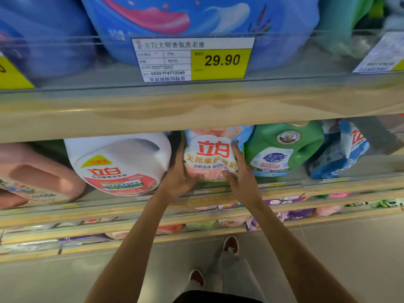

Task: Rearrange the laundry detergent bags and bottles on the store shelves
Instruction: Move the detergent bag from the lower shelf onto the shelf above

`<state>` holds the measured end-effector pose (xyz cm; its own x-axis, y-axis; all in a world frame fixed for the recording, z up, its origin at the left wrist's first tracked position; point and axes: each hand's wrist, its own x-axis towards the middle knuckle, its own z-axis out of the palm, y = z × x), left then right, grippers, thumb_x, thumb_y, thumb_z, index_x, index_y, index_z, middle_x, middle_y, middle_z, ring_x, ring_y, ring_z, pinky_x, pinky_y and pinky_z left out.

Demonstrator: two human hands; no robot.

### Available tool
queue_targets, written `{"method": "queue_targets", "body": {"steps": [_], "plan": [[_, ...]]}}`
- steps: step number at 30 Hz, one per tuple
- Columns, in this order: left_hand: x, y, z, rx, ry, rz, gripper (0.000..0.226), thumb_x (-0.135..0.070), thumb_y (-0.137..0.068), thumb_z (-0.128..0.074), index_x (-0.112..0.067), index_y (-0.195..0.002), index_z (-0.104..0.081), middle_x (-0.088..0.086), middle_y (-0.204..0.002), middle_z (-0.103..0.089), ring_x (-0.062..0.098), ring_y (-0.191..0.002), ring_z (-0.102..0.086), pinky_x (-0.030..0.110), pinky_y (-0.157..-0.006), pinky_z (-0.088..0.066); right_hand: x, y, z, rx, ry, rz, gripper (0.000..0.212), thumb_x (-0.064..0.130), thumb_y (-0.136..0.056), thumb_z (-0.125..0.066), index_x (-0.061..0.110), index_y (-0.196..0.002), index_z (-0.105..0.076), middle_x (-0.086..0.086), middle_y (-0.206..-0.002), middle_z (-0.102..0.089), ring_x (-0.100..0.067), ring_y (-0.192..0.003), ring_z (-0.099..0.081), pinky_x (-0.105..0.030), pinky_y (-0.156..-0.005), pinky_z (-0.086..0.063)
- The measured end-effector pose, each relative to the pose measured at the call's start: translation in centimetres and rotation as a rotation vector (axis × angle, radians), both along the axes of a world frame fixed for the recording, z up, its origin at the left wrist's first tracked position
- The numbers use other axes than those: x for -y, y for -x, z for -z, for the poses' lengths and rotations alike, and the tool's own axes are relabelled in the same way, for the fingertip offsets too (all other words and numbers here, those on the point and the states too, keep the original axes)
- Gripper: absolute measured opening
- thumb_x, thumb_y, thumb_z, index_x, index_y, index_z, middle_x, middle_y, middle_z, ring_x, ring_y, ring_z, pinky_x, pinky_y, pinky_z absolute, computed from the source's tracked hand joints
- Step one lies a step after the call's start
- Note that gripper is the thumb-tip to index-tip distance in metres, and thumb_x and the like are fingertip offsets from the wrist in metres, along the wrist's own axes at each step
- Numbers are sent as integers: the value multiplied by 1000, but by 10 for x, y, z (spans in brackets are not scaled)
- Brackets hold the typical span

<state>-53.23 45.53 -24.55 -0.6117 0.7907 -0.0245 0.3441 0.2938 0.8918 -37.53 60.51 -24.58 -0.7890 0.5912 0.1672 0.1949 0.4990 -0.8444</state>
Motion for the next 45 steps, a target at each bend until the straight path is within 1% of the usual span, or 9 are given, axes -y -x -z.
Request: {"method": "queue_targets", "body": {"steps": [5, 17, 20, 24, 28, 30, 36, 40, 45], "plan": [[5, 3, 4, 4, 69, -20, 127, -17, -74, -89, -27, -157, 6, -5, -151, -38, 5, -134, -42, 31, -110, -43, 2, 0, 1, -10, -4, 43, 82, 15, -98, -61, 57, -150, -14, 0, -141, -54, -18, -106, -62, -32, -79, -57], [19, -13, -8, 44, -29, -62, 126, -25, -64, -92, -46, -151, -4, -21, -144, -41, 10, -135, -47, 45, -108, -48, -2, -8, -27, 30, -34, -67, 74, 18, -101, -56, 44, -156, -12, 18, -153, -40, -14, -111, -62, -41, -80, -58], [23, -18, -23, 77, -99, -20, 121, -36, -64, -89, -41, -152, -6, -36, -143, -35, 0, -137, -42, 30, -108, -47, 1, -14, -47, -38, -37, -77, 68, 20, -102, -54, 32, -158, -17, 33, -155, -26, 1, -115, -60, -32, -79, -59], [33, -31, -38, 142, -198, -20, 106, -7, -72, -88, -29, -149, -18, -43, -128, -43, -7, -124, -51, 30, -92, -58, 5, -28, -66, -90, 76, -96, 66, 17, -101, -56, 36, -155, -24, 44, -141, -36, -30, -111, -65, -51, -84, -58], [47, -45, -44, 234, -271, -62, 104, -14, -71, -85, -26, -152, -21, -44, -130, -41, -11, -125, -47, 19, -95, -52, 13, -40, -75, -39, 120, -101, 65, 10, -100, -54, 43, -151, -30, 44, -126, -50, -40, -100, -63, -59, -78, -55], [58, -60, -41, 316, -296, -64, 102, -14, -76, -85, -31, -153, -21, -41, -134, -44, -8, -127, -48, 21, -94, -53, 16, -44, -81, 7, 97, -99, 61, 12, -101, -54, 45, -149, -34, 42, -118, -55, -31, -96, -65, -55, -76, -56], [79, -97, -34, 564, -433, -171, 96, -20, -77, -82, -43, -153, -27, -6, -149, -48, 28, -136, -51, 63, -103, -47, 40, -68, -90, -1, 42, -126, 49, 18, -102, -53, 31, -148, -41, 26, -130, -56, 7, -108, -60, -22, -82, -55], [88, -112, -41, 922, -495, -131, 115, -22, -62, -94, -49, -152, -27, 3, -141, -61, 31, -125, -62, 49, -85, -59, 54, -87, -99, 7, 23, -137, 48, 15, -101, -55, 28, -146, -45, 35, -136, -48, 18, -121, -47, -3, -90, -40], [100, -137, -36, 1008, -478, -95, 119, -16, -65, -93, -45, -156, -21, 7, -138, -63, 32, -121, -64, 48, -84, -59, 73, -115, -106, 2, 87, -88, 53, 8, -98, -58, 29, -145, -44, 42, -131, -49, 11, -118, -54, -9, -86, -46]]}}
